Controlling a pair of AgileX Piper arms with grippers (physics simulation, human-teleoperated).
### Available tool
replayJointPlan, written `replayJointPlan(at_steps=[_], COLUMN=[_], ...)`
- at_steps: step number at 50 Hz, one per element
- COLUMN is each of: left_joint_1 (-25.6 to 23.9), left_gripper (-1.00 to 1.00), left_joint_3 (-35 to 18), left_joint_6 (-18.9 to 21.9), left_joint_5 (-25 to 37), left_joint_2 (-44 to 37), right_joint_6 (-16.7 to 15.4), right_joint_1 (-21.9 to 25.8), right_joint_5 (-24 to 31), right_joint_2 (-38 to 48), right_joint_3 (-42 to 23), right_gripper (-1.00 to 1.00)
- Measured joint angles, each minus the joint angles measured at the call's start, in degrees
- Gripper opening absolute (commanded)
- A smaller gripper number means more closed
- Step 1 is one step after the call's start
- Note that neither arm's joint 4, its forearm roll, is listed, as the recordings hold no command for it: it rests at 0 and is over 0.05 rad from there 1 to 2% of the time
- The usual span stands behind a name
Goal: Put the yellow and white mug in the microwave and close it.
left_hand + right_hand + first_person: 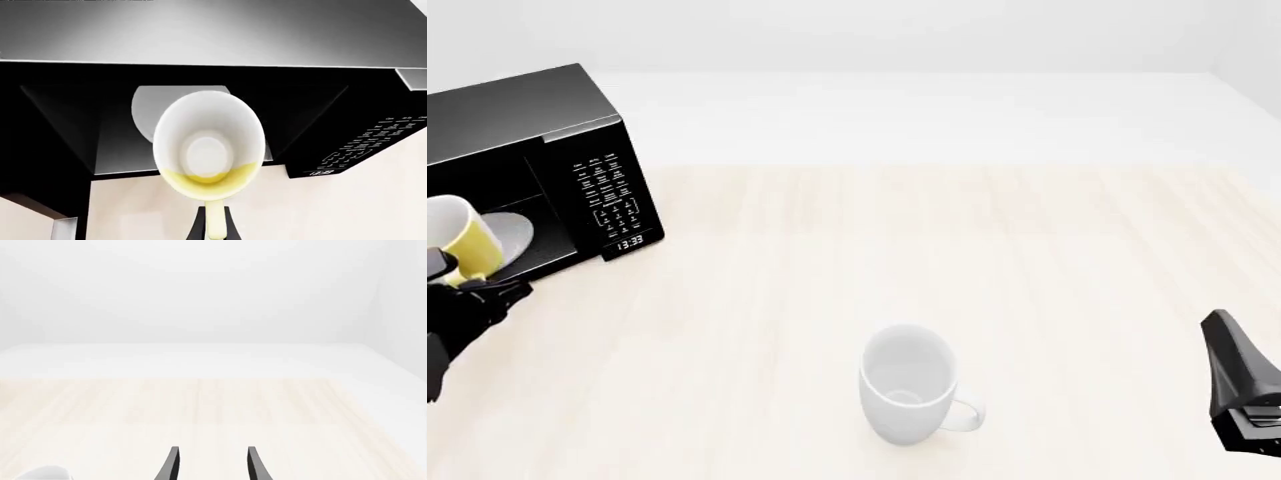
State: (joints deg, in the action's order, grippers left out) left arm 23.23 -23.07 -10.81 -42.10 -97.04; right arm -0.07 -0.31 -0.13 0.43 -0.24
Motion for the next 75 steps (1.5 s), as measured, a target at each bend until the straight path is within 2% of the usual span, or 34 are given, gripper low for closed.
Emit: replayJointPlan(at_steps=[50, 75], left_joint_1=[2.7, 3.1], left_gripper=[-1.00, -1.00], left_joint_3=[-7.4, -13.0], left_joint_6=[-0.7, -0.5], left_joint_5=[2.7, 6.1], left_joint_2=[-3.7, -6.0], right_joint_6=[0.0, 0.0], right_joint_1=[0.0, 0.0], right_joint_5=[0.0, 0.0], right_joint_2=[0.0, 0.0], right_joint_3=[0.0, 0.0], right_gripper=[1.00, 1.00])
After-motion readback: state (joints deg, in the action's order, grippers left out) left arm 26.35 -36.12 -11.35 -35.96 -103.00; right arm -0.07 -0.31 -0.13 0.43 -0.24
